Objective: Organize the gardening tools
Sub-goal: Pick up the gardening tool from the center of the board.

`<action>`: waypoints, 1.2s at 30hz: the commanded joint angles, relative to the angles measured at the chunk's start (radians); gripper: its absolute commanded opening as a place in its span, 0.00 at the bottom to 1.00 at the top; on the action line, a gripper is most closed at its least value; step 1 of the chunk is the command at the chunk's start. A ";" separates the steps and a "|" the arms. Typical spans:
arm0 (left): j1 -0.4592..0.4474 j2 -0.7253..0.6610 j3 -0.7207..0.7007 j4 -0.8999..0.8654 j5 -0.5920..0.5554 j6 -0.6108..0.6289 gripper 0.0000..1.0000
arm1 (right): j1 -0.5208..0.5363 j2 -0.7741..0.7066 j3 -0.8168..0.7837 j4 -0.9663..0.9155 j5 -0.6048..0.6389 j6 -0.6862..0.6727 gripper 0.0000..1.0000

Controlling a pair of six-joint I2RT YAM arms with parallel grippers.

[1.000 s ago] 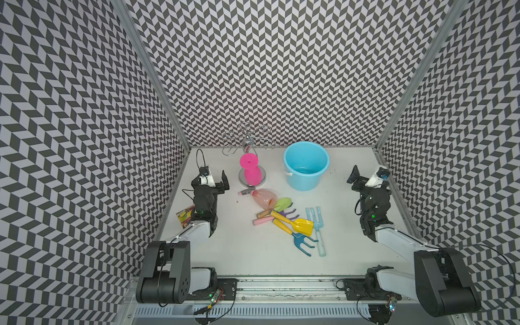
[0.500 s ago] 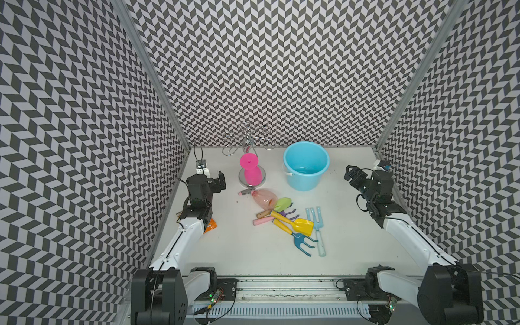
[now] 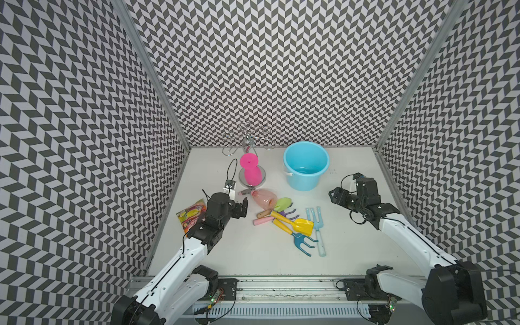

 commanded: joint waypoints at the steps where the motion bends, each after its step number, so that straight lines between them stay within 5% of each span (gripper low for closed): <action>1: -0.057 -0.002 -0.003 -0.028 0.000 0.010 1.00 | 0.064 0.036 -0.012 -0.055 0.016 -0.024 0.74; 3: -0.094 0.016 0.006 -0.031 0.000 0.011 1.00 | 0.102 0.065 -0.012 -0.081 0.026 -0.019 0.70; 4: -0.113 0.027 0.012 -0.032 0.000 -0.503 1.00 | 0.121 0.074 -0.016 -0.088 0.031 -0.016 0.69; 5: -0.128 0.038 0.014 -0.033 0.000 -0.496 0.84 | 0.137 0.079 -0.020 -0.094 0.036 -0.014 0.68; 7: -0.162 0.065 0.021 -0.036 0.261 -0.476 0.83 | 0.171 0.090 -0.029 -0.101 0.039 -0.004 0.66; 22: -0.250 0.190 0.083 -0.032 0.243 -0.408 0.84 | 0.353 0.108 -0.089 -0.170 0.101 0.073 0.52; 36: -0.320 0.274 0.117 -0.023 0.220 -0.385 0.84 | 0.402 0.197 -0.085 -0.176 0.169 0.085 0.32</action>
